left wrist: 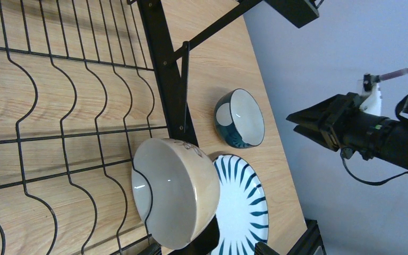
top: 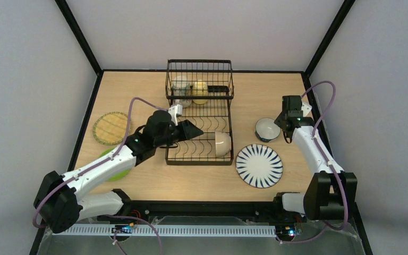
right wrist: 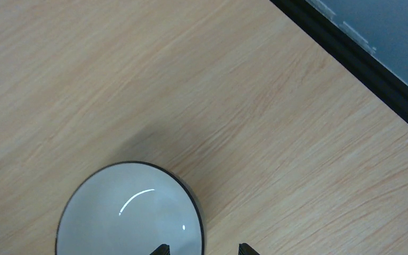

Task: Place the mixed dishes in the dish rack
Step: Grab the bowl at the center of the board.

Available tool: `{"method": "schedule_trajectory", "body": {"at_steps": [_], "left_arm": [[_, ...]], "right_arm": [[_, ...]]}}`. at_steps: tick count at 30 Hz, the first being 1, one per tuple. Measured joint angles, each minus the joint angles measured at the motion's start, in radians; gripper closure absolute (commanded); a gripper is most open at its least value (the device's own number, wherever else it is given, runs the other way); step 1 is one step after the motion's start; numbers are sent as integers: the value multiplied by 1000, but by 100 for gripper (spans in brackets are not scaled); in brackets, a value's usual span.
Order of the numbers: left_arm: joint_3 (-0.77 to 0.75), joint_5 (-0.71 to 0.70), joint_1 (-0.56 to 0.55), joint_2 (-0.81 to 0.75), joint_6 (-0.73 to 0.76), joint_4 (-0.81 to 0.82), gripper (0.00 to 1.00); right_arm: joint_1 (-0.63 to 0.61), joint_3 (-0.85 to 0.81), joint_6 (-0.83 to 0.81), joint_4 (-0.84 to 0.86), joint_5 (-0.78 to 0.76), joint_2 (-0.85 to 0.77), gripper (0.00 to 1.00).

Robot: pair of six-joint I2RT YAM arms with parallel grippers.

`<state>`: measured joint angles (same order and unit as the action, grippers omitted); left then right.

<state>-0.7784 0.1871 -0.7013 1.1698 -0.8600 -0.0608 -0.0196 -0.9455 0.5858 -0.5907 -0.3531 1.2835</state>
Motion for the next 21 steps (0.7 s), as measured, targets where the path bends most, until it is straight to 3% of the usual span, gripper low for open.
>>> {"method": "schedule_trajectory", "body": {"at_steps": [21], "left_arm": [[-69,42,16,1,22,-76,1]], "right_arm": [[0,41,6,-2,89,152,29]]}}
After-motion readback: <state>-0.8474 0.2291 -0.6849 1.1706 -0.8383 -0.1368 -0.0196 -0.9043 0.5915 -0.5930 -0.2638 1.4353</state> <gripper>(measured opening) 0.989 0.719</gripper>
